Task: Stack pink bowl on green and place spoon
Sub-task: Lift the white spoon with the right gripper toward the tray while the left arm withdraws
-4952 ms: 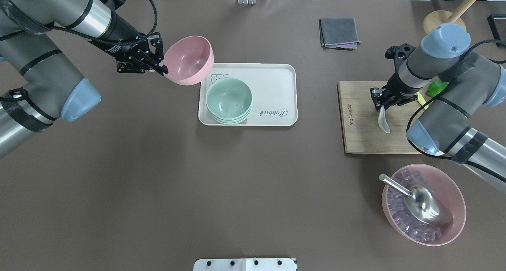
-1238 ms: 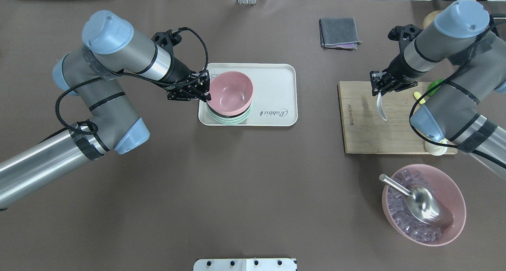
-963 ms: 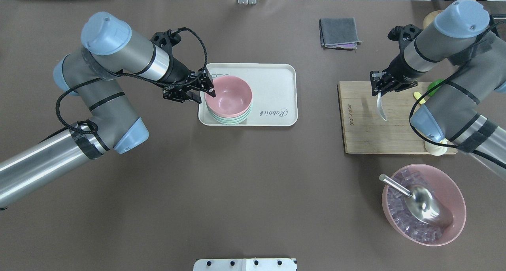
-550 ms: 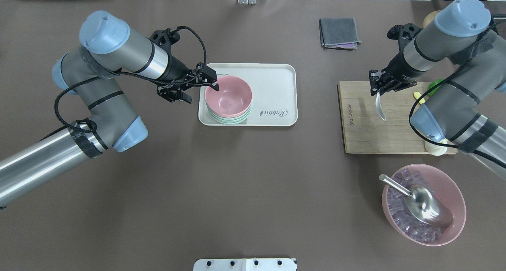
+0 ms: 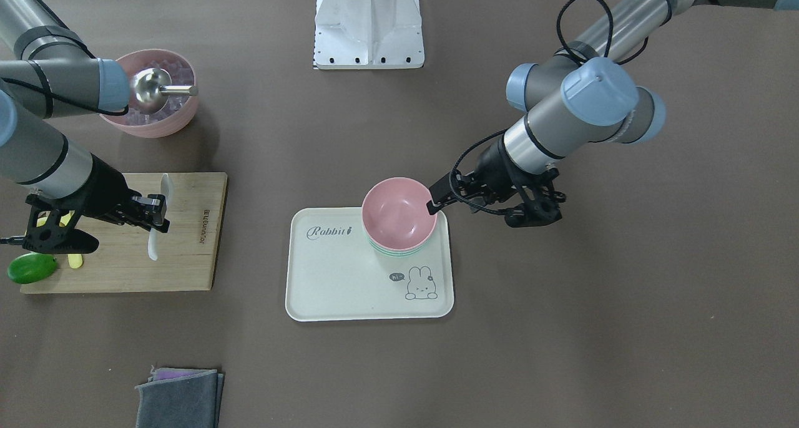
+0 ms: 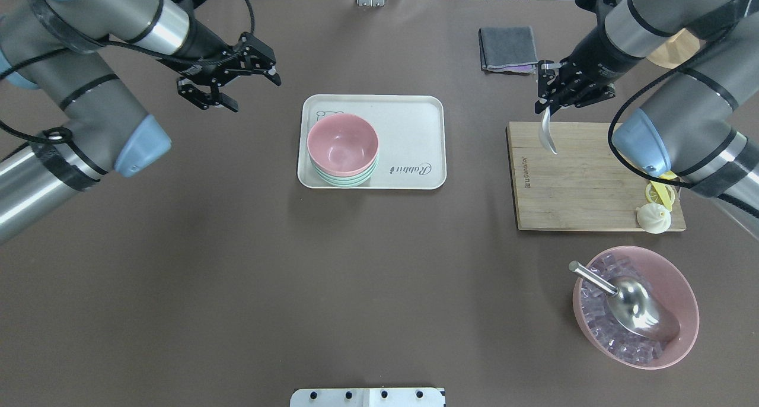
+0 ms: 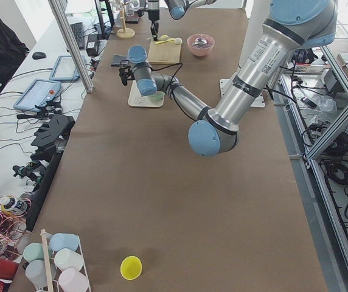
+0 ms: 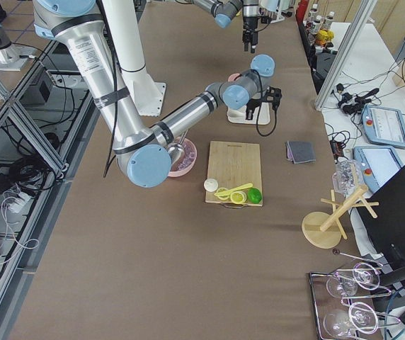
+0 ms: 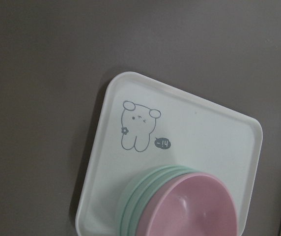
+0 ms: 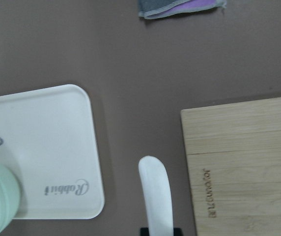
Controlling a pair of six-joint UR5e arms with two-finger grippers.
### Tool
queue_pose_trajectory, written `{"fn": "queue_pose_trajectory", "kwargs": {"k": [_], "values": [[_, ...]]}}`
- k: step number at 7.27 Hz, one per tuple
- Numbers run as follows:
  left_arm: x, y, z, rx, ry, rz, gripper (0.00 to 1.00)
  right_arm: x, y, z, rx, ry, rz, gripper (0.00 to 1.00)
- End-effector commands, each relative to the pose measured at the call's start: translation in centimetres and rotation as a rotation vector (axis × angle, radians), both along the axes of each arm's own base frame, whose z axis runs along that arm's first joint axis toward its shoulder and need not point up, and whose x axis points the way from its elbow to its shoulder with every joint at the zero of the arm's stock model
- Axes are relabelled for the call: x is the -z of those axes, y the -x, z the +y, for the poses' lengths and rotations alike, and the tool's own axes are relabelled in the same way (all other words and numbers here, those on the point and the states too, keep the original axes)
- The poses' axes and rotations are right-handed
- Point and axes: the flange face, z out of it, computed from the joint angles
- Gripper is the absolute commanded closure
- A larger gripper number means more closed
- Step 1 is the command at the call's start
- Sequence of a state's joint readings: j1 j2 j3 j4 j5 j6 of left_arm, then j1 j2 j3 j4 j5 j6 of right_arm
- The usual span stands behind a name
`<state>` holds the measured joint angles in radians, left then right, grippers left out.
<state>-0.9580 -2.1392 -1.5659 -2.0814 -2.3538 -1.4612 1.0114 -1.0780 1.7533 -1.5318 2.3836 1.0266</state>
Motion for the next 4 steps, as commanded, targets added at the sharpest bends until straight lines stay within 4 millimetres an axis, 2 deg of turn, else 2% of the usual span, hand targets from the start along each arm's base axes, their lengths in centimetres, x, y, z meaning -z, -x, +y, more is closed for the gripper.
{"fn": "queue_pose_trajectory", "kwargs": {"k": [1, 2, 3, 4], "values": [[-5.5, 6.6, 0.1, 0.021, -0.052, -0.061, 0.03, 9.3, 4.2, 2.2, -0.011, 0.072, -0.022, 1.0], [-7.5, 8.6, -0.1, 0.038, -0.066, -0.087, 0.03, 12.1, 8.9, 2.8, -0.037, 0.061, 0.007, 1.0], [-9.3, 9.9, -0.1, 0.042, -0.072, -0.106, 0.03, 13.9, 13.1, 3.0, -0.057, 0.025, 0.026, 1.0], [-10.4, 10.2, 0.2, 0.037, -0.074, -0.113, 0.03, 13.4, 17.2, 2.1, -0.083, 0.011, 0.0, 1.0]]}}
